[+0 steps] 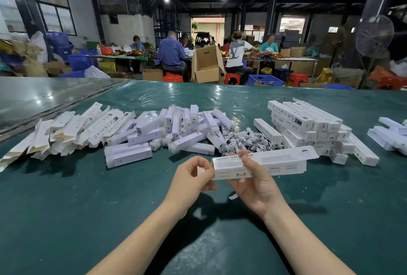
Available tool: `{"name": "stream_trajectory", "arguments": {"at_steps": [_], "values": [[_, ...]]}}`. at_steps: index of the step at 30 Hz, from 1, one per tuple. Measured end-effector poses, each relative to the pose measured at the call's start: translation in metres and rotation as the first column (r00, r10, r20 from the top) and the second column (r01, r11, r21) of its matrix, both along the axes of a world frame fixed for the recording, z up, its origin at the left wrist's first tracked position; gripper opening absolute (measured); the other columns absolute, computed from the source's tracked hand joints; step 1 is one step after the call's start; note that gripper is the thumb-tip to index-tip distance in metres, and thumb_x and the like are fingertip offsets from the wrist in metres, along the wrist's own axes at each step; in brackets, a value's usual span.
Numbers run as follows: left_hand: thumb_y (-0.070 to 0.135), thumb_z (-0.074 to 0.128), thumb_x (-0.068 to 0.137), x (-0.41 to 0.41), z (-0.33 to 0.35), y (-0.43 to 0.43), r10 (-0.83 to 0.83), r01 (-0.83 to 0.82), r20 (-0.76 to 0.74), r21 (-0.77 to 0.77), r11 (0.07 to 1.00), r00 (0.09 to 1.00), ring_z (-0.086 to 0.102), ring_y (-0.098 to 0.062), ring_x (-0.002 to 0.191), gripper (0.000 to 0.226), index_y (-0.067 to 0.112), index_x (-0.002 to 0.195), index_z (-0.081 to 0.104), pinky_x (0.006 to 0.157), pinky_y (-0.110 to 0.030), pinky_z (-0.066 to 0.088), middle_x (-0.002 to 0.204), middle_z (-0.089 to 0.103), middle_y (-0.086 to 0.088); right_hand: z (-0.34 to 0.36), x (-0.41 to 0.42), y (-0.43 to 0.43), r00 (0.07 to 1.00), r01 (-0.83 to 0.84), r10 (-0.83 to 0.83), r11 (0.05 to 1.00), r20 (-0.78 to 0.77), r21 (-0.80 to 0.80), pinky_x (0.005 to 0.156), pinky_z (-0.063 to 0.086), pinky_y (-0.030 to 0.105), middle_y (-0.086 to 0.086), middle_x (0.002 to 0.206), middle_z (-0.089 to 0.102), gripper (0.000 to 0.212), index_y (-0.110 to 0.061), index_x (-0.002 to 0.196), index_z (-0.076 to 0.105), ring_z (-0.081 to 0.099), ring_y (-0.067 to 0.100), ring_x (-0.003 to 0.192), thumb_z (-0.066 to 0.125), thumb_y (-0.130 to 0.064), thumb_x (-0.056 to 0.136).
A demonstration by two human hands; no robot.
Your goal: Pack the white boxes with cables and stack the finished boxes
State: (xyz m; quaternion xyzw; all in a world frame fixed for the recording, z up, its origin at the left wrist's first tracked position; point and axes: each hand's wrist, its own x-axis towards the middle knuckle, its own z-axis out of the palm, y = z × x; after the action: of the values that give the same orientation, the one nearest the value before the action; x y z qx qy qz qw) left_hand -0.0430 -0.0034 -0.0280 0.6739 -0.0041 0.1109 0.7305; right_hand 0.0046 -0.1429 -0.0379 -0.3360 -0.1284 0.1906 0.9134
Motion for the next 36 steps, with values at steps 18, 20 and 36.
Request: {"name": "stream_trajectory", "arguments": {"at_steps": [18,20,36], "values": [[0.003,0.057,0.083,0.003,0.003,0.002,0.032,-0.032,-0.005,-0.361,0.932,0.999,0.062,-0.009,0.061,0.015,0.010,0.070,0.059,0.058,-0.019,0.053,0.072,0.066,-0.006,0.002,-0.003,-0.001,0.992,-0.082,0.081,0.997,0.096,0.012,0.072,0.058,0.044,0.014,0.087,0.071,0.025,-0.015,0.076,0.074,0.069,0.027,0.084,0.085,-0.011,0.054],[0.004,0.059,0.083,0.003,0.002,0.001,0.045,-0.047,-0.013,-0.366,0.929,0.999,0.062,-0.009,0.063,0.013,0.009,0.071,0.060,0.060,-0.018,0.054,0.075,0.066,-0.006,0.002,-0.004,-0.001,0.992,-0.081,0.079,0.996,0.095,0.021,0.076,0.057,0.045,0.014,0.088,0.071,0.018,-0.015,0.075,0.074,0.069,0.028,0.085,0.061,-0.003,0.072],[0.013,0.046,0.094,-0.016,0.004,-0.037,0.111,-0.099,0.057,-0.193,0.976,0.992,0.057,0.018,0.084,0.028,0.034,0.103,0.060,0.087,-0.021,0.044,0.090,0.067,0.031,0.002,-0.005,0.006,0.999,0.048,-0.050,0.993,0.021,0.109,0.070,0.058,0.035,0.016,0.088,0.071,0.026,-0.010,0.092,0.060,0.070,0.026,0.081,0.054,-0.002,0.068]]}}
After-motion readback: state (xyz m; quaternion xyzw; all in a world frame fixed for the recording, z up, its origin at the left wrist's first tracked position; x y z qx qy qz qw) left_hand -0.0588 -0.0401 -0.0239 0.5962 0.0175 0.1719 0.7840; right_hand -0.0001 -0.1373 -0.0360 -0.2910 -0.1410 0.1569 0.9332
